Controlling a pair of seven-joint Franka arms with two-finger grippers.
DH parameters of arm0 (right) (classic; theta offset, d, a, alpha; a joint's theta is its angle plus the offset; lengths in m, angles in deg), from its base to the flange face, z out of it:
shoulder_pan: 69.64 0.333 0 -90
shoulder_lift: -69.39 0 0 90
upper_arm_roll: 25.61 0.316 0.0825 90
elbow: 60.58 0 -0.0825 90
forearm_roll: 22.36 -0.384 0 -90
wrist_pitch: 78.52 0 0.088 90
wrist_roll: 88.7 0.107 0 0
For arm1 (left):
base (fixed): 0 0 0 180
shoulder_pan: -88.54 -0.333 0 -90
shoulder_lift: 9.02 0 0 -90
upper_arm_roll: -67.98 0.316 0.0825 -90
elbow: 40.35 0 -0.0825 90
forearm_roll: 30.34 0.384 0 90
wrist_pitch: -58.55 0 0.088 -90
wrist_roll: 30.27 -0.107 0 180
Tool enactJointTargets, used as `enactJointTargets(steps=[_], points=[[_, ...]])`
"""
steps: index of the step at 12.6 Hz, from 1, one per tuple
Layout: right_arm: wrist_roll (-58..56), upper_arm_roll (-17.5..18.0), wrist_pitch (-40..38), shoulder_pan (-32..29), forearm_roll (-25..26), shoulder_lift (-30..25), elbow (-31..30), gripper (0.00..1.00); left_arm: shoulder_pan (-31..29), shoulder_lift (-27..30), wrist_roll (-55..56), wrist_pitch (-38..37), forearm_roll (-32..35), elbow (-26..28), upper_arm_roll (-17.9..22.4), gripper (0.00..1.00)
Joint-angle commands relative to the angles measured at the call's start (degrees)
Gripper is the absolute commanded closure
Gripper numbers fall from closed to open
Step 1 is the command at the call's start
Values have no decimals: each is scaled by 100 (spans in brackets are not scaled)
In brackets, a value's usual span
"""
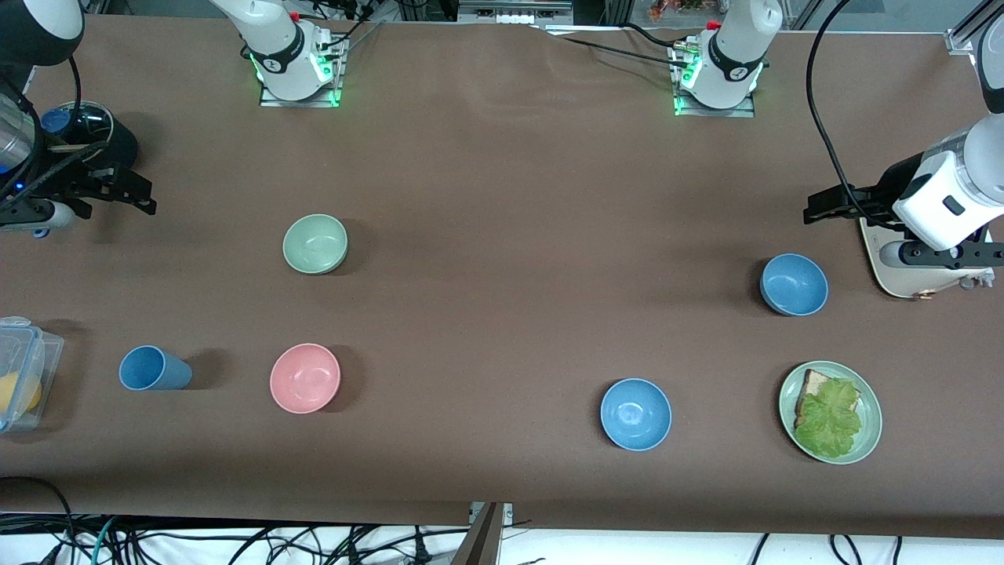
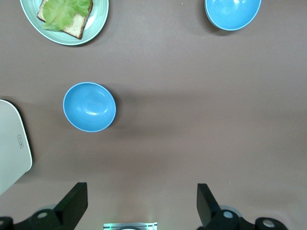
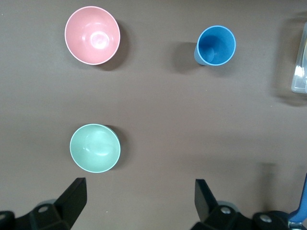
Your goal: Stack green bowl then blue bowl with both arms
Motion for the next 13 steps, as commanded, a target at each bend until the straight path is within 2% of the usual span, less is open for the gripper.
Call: enactJointTargets(steps=[1, 5, 8, 10, 13], points=[[119, -26, -453, 55, 89, 57, 96, 1, 40, -8, -97, 27, 105, -58, 33, 0], [119, -26, -824, 55, 98, 285, 88, 1, 40, -8, -97, 27, 105, -49, 33, 0], [137, -26, -686, 46, 10, 453, 61, 1, 40, -8, -88, 27, 105, -58, 33, 0], [242, -17, -301, 55, -42, 470, -201, 1, 40, -8, -88, 27, 96, -58, 33, 0], [671, -9, 946, 55, -445, 461, -1210, 1, 40, -8, -97, 27, 96, -58, 33, 0]])
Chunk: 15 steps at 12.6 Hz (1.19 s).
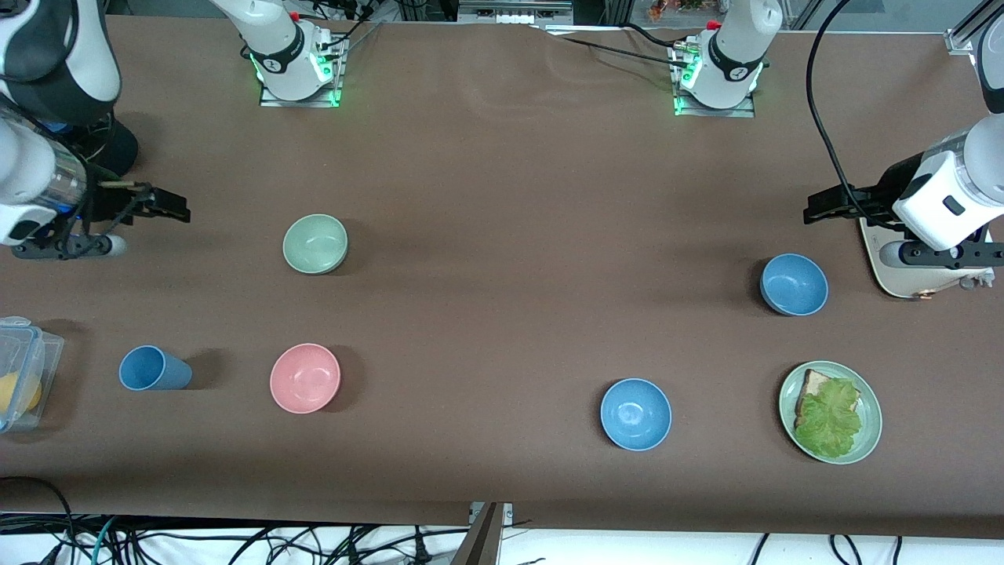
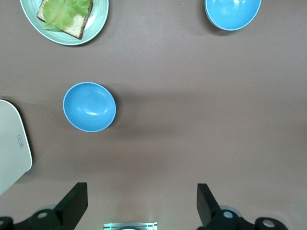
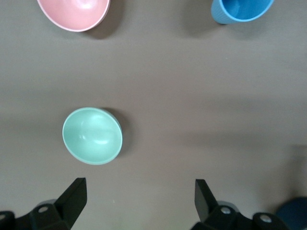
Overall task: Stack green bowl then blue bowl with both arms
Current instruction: 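Reach the right gripper down to the pale green bowl rim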
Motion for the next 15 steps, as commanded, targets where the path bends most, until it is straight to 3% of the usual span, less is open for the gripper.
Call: enactJointTargets(steps=[1, 4, 7, 9, 10, 11, 14, 15], points=[[552, 6, 991, 120, -292, -56, -878, 1, 40, -8, -97, 27, 96, -58, 33, 0], [1211, 77, 2528, 497, -423, 172, -1976, 1, 40, -8, -97, 27, 96, -58, 33, 0], [1372, 86, 3479, 745, -424, 917, -2190, 1, 40, -8, -97, 27, 96, -58, 33, 0], [1363, 86, 3614, 745, -424, 1217, -2208, 3, 40, -8, -106, 27, 96, -58, 33, 0], [1346, 86, 3605, 745, -424, 1227, -2217, 10, 31, -8, -106, 27, 96, -58, 33, 0], [1293, 86, 3579, 745, -424, 1236, -2225, 26, 31, -8, -106, 27, 96, -58, 33, 0], [1048, 86, 3553, 745, -424, 1341, -2225, 90, 31, -8, -106, 27, 96, -58, 33, 0], [820, 86, 3552, 754, -424, 1350, -2225, 100, 31, -8, -106, 27, 96, -58, 33, 0]])
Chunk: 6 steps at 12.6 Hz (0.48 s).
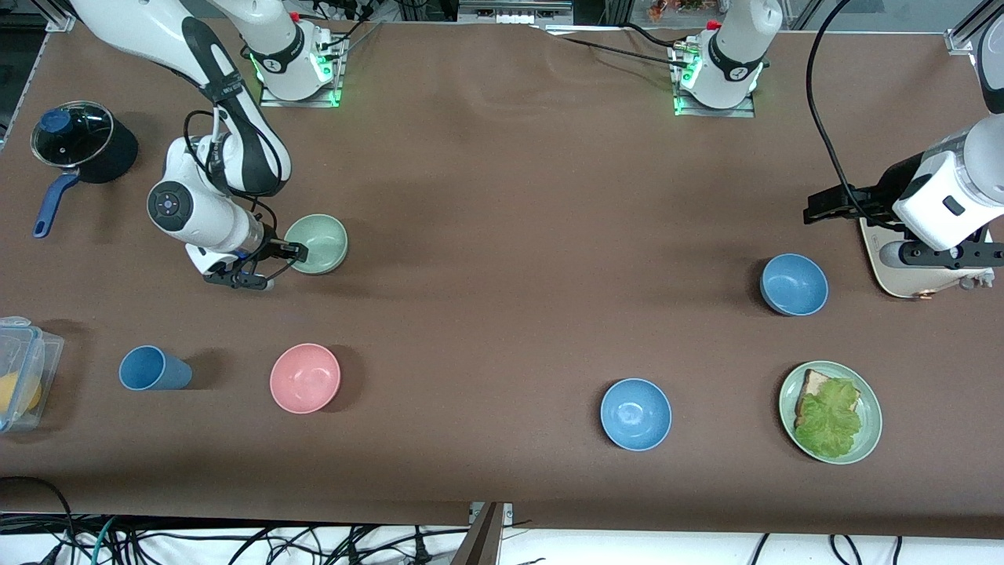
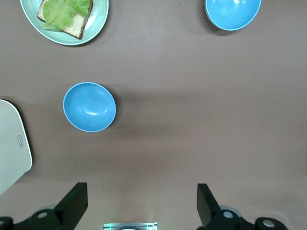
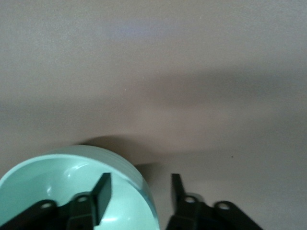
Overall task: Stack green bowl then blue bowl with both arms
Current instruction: 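Reach the right gripper down to the pale green bowl rim, then grasp the green bowl rim and slide it toward the table middle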
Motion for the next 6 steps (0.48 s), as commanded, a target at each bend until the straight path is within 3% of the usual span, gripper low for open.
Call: enactJointTargets(steps=[1, 4, 6], points=[[-479, 1, -47, -12, -74, 0, -7, 100, 31, -14, -97, 27, 96, -56, 33, 0], [-524, 54, -354, 6, -57, -123, 142, 100, 31, -14, -106, 27, 96, -56, 42, 0], [-384, 299, -1002, 6, -65, -290, 553, 100, 31, -14, -106, 27, 96, -56, 42, 0]])
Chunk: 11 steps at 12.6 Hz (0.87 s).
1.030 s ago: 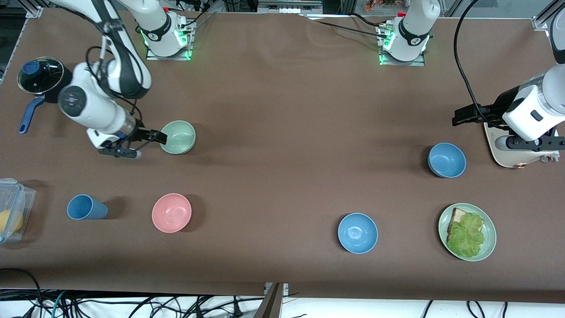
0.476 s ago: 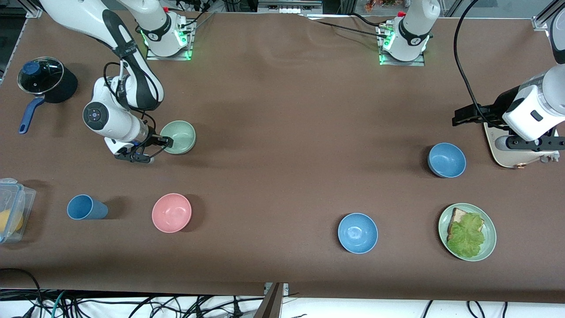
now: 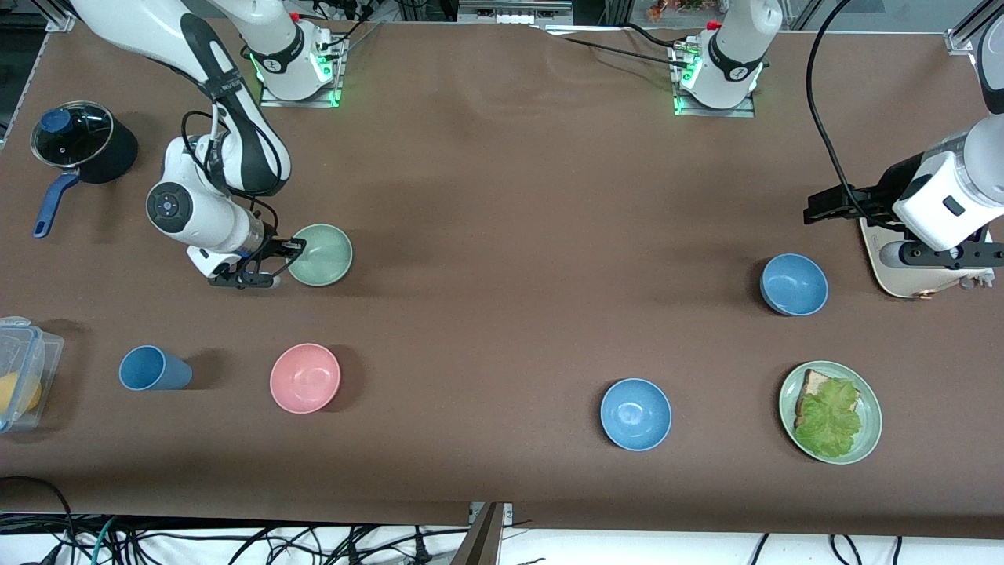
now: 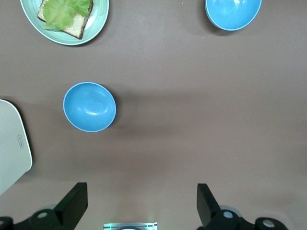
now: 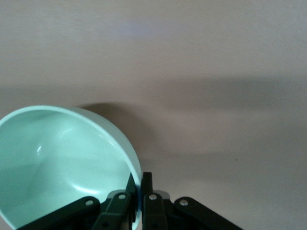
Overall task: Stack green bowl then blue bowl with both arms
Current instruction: 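Grasp the green bowl rim and slide it toward the table middle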
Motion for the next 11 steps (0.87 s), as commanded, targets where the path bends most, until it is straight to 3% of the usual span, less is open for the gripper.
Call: enactJointTargets(steps=[1, 3, 5, 8, 11], points=[[230, 285, -1054, 8, -63, -202, 669, 100, 32, -11, -106, 27, 96, -57, 37, 0], [844, 617, -1742, 34, -81, -159, 1354, 100, 32, -11, -97, 27, 96, -57, 37, 0], [1809, 1092, -1762, 200, -159, -88, 1699, 100, 23, -29, -115, 35, 88, -57, 37, 0], [3058, 1182, -1657, 1094, -519, 665, 2567, 100, 5, -117, -115, 35, 79, -57, 55, 0], [4185, 1182, -623, 1843, -512, 1535, 2931, 100, -21, -143, -115, 53, 70, -57, 64, 0]])
